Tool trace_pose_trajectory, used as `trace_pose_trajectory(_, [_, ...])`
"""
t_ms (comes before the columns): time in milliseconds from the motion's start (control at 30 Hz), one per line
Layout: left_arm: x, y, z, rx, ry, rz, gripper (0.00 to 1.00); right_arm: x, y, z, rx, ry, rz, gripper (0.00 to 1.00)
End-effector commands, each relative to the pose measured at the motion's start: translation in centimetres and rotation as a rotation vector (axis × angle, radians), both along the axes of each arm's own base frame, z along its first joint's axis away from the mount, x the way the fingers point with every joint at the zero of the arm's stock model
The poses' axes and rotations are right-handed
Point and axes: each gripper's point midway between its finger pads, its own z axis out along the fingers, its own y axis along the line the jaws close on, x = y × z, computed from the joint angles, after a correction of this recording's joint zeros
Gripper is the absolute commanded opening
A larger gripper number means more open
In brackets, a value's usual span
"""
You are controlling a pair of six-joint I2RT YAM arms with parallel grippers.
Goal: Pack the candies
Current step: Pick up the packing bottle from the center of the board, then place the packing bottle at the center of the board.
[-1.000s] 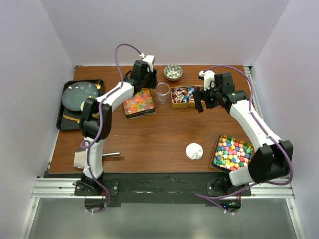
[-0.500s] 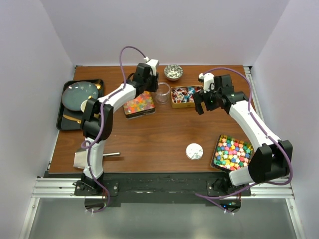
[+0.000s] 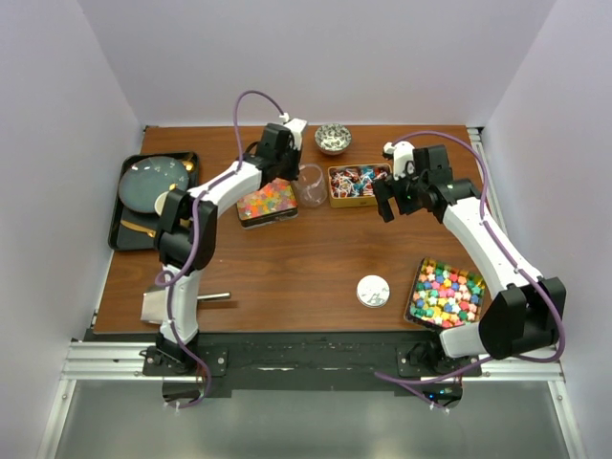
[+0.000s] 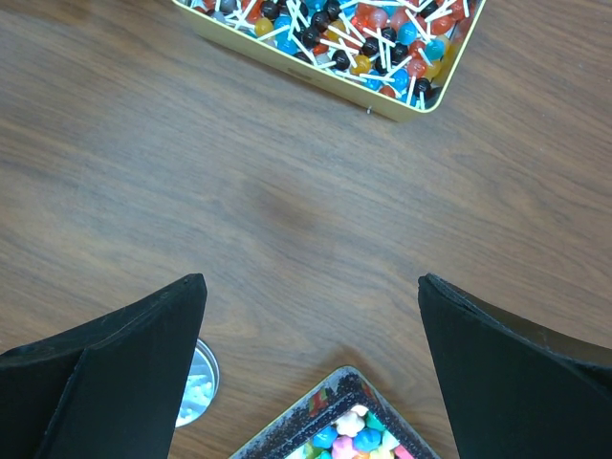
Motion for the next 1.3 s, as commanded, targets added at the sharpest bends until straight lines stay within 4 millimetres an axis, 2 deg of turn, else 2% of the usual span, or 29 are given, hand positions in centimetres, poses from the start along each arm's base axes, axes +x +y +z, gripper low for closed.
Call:
trace_pose_trajectory(0, [-1.8, -0.6, 7.3, 0.006, -0.076, -0.127, 0.0, -0.3, -0.2, 0.7, -0.005, -0.023, 0.007, 0.96])
trace_pose_trajectory(67, [-2.9, -1.0, 8.2, 0.017, -0.066, -0.209, 0.0, -0.3, -0.1, 0.5, -0.005, -0.018, 0.01, 0.96])
trace_pose_trajectory(100, [-4.2, -0.6, 8.0, 0.056, -0.032, -0.257, 0.0, -0.3, 0.0, 0.3, -0.002, -0.011, 0.012, 0.96])
trace_pose_trajectory(167, [-5.5, -0.6, 8.5, 0.102, -0.036, -0.351, 0.0, -0.2, 0.2, 0.2, 0.002, -0.007, 0.018, 0.96])
trace_pose_trajectory(200, [-6.9, -0.3, 9.1, 0.116, -0.029, -0.39, 0.0, -0.2, 0.3, 0.1, 0.006, -0.003, 0.026, 0.96])
trace_pose_trajectory(233, [-8.2, 0.0, 8.2, 0.15, -0.026, -0.461, 0.0, -0.2, 0.3, 0.1, 0.003, -0.003, 0.037, 0.96])
trace_pose_trajectory(267, [-9.0, 0.2, 8.2, 0.164, -0.038, -0.491, 0.0, -0.3, 0.4, 0.0, 0.002, 0.0, 0.047, 0.96])
trace_pose_trajectory(300, [-10.0, 0.3, 10.3, 0.163, -0.108, -0.524, 0.0, -0.3, 0.5, -0.3, -0.001, 0.006, 0.059, 0.96])
trace_pose_trajectory(333, [-11.7, 0.6, 8.5, 0.195, -0.105, -0.592, 0.0, -0.3, 0.4, -0.6, -0.008, 0.009, 0.066, 0.96])
trace_pose_trajectory(367, [-12.7, 0.5, 8.8, 0.196, -0.134, -0.63, 0.0, -0.4, 0.5, -0.8, -0.008, 0.014, 0.072, 0.96])
trace_pose_trajectory(400, [-14.0, 0.5, 10.5, 0.187, -0.199, -0.669, 0.0, -0.3, 0.5, -1.3, -0.014, 0.027, 0.074, 0.96])
trace_pose_trajectory(433, [-15.8, 0.3, 8.9, 0.203, -0.191, -0.737, 0.0, -0.3, 0.6, -1.2, -0.013, 0.027, 0.084, 0.96])
trace_pose_trajectory(467, [-16.6, 0.4, 8.8, 0.211, -0.206, -0.753, 0.0, -0.3, 0.6, -1.4, -0.014, 0.032, 0.087, 0.96])
trace_pose_trajectory(500, [-17.2, 0.3, 9.8, 0.207, -0.258, -0.76, 0.0, -0.3, 0.7, -1.5, -0.014, 0.036, 0.093, 0.96])
trace_pose_trajectory(533, [-18.7, 0.3, 8.1, 0.202, -0.235, -0.793, 0.0, -0.2, 0.6, -1.7, -0.019, 0.039, 0.094, 0.96])
trace_pose_trajectory(567, [-19.2, 0.2, 7.8, 0.196, -0.24, -0.799, 0.0, -0.1, 0.6, -1.7, -0.022, 0.042, 0.094, 0.96])
trace_pose_trajectory(600, [-19.4, -0.3, 8.5, 0.186, -0.287, -0.8, 0.0, -0.2, 0.6, -1.8, -0.024, 0.046, 0.093, 0.96])
trace_pose_trajectory(633, [-20.2, -0.2, 7.1, 0.174, -0.261, -0.795, 0.0, -0.2, 0.6, -1.9, -0.029, 0.054, 0.094, 0.96])
trace_pose_trajectory(667, [-20.5, -0.5, 7.0, 0.166, -0.274, -0.798, 0.0, -0.3, 0.6, -1.9, -0.028, 0.058, 0.095, 0.96])
trace_pose_trajectory(700, [-20.8, -1.4, 7.8, 0.152, -0.326, -0.806, 0.0, -0.6, 0.5, -2.1, -0.031, 0.069, 0.096, 0.96])
trace_pose_trajectory(733, [-21.2, -1.5, 6.9, 0.149, -0.319, -0.804, 0.0, -0.8, 0.4, -2.3, -0.039, 0.079, 0.106, 0.96])
trace_pose_trajectory(800, [-21.7, -2.5, 6.7, 0.146, -0.347, -0.827, 0.0, -1.5, 0.4, -2.7, -0.046, 0.099, 0.124, 0.95])
trace_pose_trajectory(933, [-22.3, -3.0, 5.2, 0.147, -0.319, -0.839, 0.0, -2.7, -0.2, -3.9, -0.079, 0.133, 0.147, 0.95])
trace_pose_trajectory(1067, [-23.2, -3.0, 4.1, 0.135, -0.278, -0.843, 0.0, -2.9, -0.2, -4.4, -0.082, 0.144, 0.154, 0.95])
trace_pose_trajectory(1100, [-23.4, -2.9, 4.1, 0.131, -0.274, -0.839, 0.04, -2.8, -0.1, -4.4, -0.081, 0.143, 0.154, 0.94])
trace_pose_trajectory(1133, [-23.7, -2.9, 3.8, 0.126, -0.264, -0.843, 0.14, -2.7, -0.1, -4.5, -0.078, 0.145, 0.155, 0.94])
trace_pose_trajectory(1200, [-23.8, -2.8, 4.0, 0.123, -0.259, -0.839, 0.2, -2.5, 0.1, -4.6, -0.074, 0.146, 0.156, 0.94])
trace_pose_trajectory(1267, [-23.7, -2.8, 4.4, 0.12, -0.261, -0.832, 0.33, -2.2, 0.2, -4.7, -0.068, 0.144, 0.156, 0.94])
